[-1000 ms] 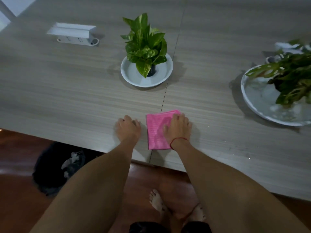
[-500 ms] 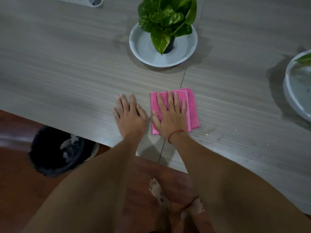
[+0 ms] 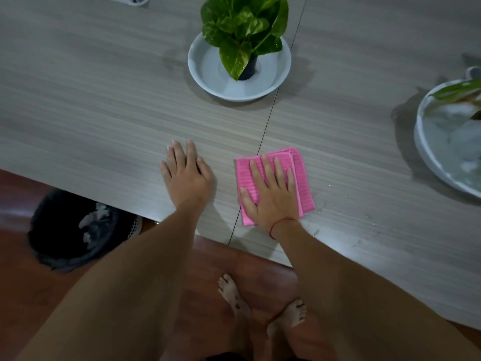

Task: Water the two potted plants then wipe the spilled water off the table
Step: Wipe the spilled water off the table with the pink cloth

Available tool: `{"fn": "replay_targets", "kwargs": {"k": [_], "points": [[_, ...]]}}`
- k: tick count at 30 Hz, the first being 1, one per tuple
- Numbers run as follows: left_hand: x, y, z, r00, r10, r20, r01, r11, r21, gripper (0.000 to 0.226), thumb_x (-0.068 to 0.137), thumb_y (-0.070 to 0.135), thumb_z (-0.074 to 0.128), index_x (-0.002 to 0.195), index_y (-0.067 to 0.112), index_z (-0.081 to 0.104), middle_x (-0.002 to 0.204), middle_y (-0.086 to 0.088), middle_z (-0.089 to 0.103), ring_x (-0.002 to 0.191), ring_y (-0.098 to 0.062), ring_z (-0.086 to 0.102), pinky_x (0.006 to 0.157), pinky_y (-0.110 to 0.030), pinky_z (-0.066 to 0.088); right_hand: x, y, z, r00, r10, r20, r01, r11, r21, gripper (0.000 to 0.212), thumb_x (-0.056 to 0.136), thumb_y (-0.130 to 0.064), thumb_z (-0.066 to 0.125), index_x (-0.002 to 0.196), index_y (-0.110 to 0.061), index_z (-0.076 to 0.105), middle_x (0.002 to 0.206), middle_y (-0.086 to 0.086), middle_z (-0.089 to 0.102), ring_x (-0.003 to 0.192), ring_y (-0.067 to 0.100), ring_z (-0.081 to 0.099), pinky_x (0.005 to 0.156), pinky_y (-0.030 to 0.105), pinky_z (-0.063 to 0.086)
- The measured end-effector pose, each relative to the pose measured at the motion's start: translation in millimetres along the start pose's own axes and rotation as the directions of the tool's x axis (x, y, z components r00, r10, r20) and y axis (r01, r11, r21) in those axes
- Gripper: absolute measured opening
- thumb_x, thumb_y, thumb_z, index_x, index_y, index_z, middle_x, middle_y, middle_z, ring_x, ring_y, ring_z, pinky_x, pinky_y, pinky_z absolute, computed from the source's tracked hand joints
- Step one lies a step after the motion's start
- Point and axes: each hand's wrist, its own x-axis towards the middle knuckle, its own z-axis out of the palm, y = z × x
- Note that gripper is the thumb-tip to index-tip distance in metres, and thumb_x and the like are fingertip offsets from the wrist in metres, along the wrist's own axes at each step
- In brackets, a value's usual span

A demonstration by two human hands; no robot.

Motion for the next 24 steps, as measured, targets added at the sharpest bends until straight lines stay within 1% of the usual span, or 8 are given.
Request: {"fn": "replay_targets", "kwargs": {"k": [4,9,13,15,18,20,22,24], "points": [[1,-3,2,1.0,0.005,-0.022,-0.005,1.0,-0.004,0.055,0.102,0.033,0.024,0.156,0.025,0.021,0.166,-0.005,0.009,0.154,-0.019,0.0,0.124,-0.045,-0.002,20,-7,-2,1.0,0.001,-0.01,-0.001,1.0,0.005,0.071,0.091,-0.063,0.013,0.152,-0.028,0.004,0.16,0.007,0.001,0.146,0.03,-0.001,0.115,0.053,0.0],[1,-4,5,0.998,0.051,-0.041,-0.051,0.999,0.009,0.054,0.102,0.033,0.026,0.156,0.024,0.023,0.165,-0.008,0.011,0.154,-0.021,0.003,0.124,-0.045,0.0,60,-27,-5,0.992,-0.123,-0.008,0.123,0.992,-0.023,0.07,0.092,-0.062,0.012,0.152,-0.027,-0.001,0.16,0.006,-0.007,0.146,0.03,-0.008,0.115,0.058,-0.005],[3,1,0,1.0,0.026,0.007,-0.026,0.999,0.037,0.054,0.103,0.032,0.028,0.155,0.018,0.026,0.164,-0.014,0.014,0.153,-0.027,0.006,0.122,-0.047,0.003,49,-21,-9,0.994,-0.112,0.009,0.112,0.994,-0.013,0.064,0.096,-0.055,0.009,0.151,-0.026,-0.006,0.16,0.004,-0.01,0.146,0.028,-0.012,0.116,0.054,-0.004],[9,16,-3,1.0,0.007,0.017,-0.008,0.998,0.065,0.05,0.103,0.036,0.029,0.147,0.014,0.036,0.159,-0.019,0.024,0.149,-0.032,0.019,0.119,-0.049,0.014,41,-12,-11,0.997,-0.075,0.015,0.074,0.997,0.019,0.06,0.099,-0.049,0.011,0.151,-0.026,-0.006,0.16,0.002,-0.008,0.146,0.026,-0.012,0.117,0.052,-0.005],[17,43,-1,0.989,0.143,0.024,-0.145,0.984,0.103,0.043,0.103,0.038,0.029,0.135,0.016,0.048,0.152,-0.015,0.036,0.141,-0.031,0.033,0.114,-0.046,0.025,28,15,-11,0.999,0.038,0.0,-0.038,0.998,0.057,0.055,0.1,-0.043,0.012,0.151,-0.028,-0.002,0.16,-0.002,-0.006,0.146,0.023,-0.01,0.118,0.049,-0.004],[19,47,5,0.981,0.187,0.049,-0.191,0.977,0.095,0.044,0.103,0.038,0.028,0.142,0.021,0.042,0.158,-0.014,0.029,0.147,-0.03,0.024,0.119,-0.05,0.017,16,45,-9,0.988,0.15,-0.037,-0.148,0.987,0.06,0.054,0.099,-0.042,0.013,0.151,-0.029,0.002,0.16,-0.003,-0.002,0.147,0.022,-0.007,0.118,0.049,-0.001],[20,40,9,0.987,0.152,0.052,-0.155,0.986,0.053,0.047,0.103,0.038,0.028,0.148,0.027,0.035,0.162,-0.011,0.021,0.152,-0.028,0.013,0.121,-0.054,0.006,3,71,-7,0.963,0.262,-0.069,-0.257,0.964,0.072,0.055,0.097,-0.041,0.019,0.151,-0.03,0.009,0.16,-0.005,0.004,0.147,0.021,-0.002,0.118,0.049,-0.002],[21,36,13,0.99,0.138,0.033,-0.139,0.99,0.019,0.049,0.102,0.037,0.028,0.15,0.03,0.033,0.163,-0.009,0.018,0.153,-0.026,0.009,0.121,-0.055,0.002,-4,82,-6,0.946,0.312,-0.092,-0.306,0.95,0.067,0.057,0.095,-0.041,0.017,0.151,-0.029,0.012,0.159,-0.005,0.008,0.147,0.022,0.001,0.118,0.049,-0.004]]}}
